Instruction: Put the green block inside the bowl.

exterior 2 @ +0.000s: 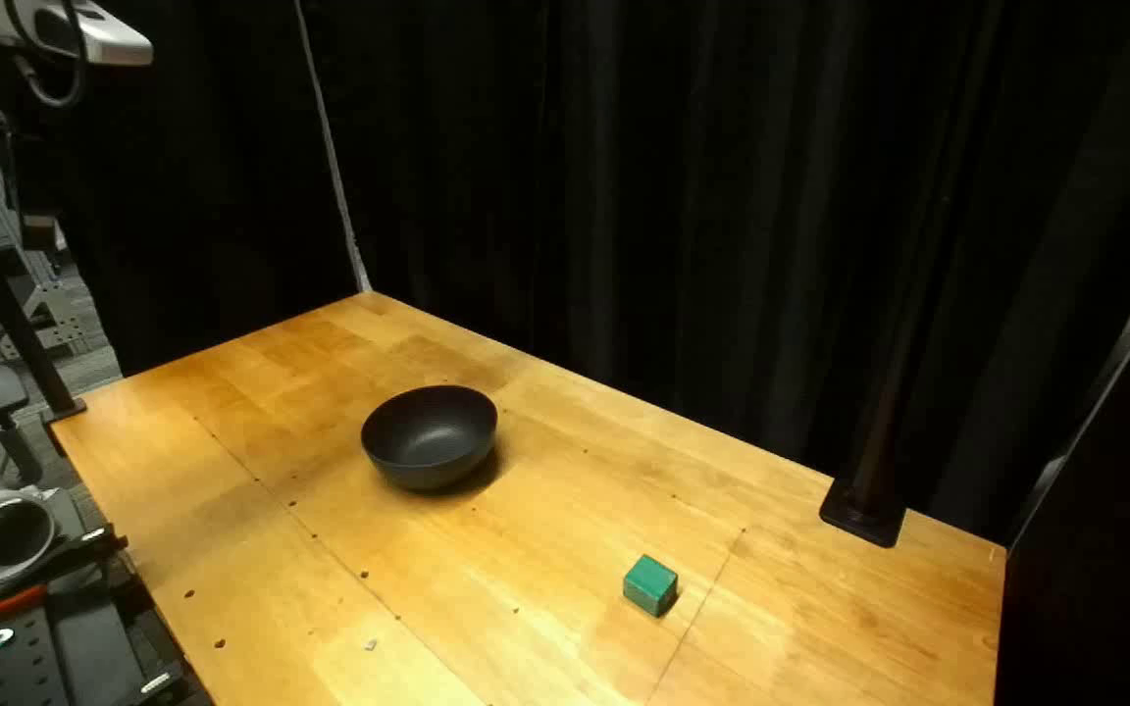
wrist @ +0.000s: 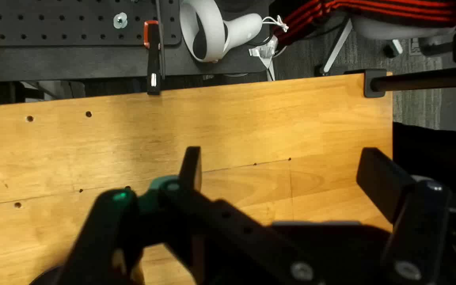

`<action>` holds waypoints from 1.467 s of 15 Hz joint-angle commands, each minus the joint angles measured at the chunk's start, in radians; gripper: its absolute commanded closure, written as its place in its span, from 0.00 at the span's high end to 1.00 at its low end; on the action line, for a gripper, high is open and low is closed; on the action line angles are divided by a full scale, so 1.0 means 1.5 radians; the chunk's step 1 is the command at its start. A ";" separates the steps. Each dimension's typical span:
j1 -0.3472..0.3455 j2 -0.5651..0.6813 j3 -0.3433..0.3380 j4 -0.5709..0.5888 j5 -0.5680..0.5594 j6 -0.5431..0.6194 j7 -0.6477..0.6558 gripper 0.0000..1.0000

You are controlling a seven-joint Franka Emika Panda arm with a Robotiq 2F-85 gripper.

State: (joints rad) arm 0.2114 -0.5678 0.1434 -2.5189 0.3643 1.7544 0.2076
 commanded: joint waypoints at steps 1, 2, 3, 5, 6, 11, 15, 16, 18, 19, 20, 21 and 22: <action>-0.013 -0.001 0.010 0.004 0.005 -0.004 -0.005 1.00; -0.013 -0.002 0.010 0.006 0.005 -0.004 -0.005 1.00; -0.013 -0.003 0.011 0.007 0.005 -0.003 -0.005 1.00; -0.013 -0.003 0.011 0.008 0.005 -0.003 -0.005 1.00; -0.021 0.022 0.013 0.013 0.005 0.022 0.002 1.00; -0.084 0.205 0.001 0.072 -0.006 0.162 0.068 1.00; -0.132 0.361 -0.020 0.136 -0.055 0.304 0.156 1.00; -0.141 0.400 -0.031 0.160 -0.072 0.332 0.181 1.00; -0.151 0.477 -0.062 0.214 -0.106 0.365 0.232 1.00; -0.153 0.512 -0.081 0.244 -0.121 0.379 0.256 1.00; -0.156 0.546 -0.101 0.275 -0.130 0.391 0.275 1.00; -0.156 0.581 -0.121 0.310 -0.137 0.397 0.298 1.00; -0.161 0.611 -0.141 0.341 -0.135 0.404 0.310 1.00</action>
State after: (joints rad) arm -0.0225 0.2046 -0.0046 -2.1732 0.1902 2.3465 0.5837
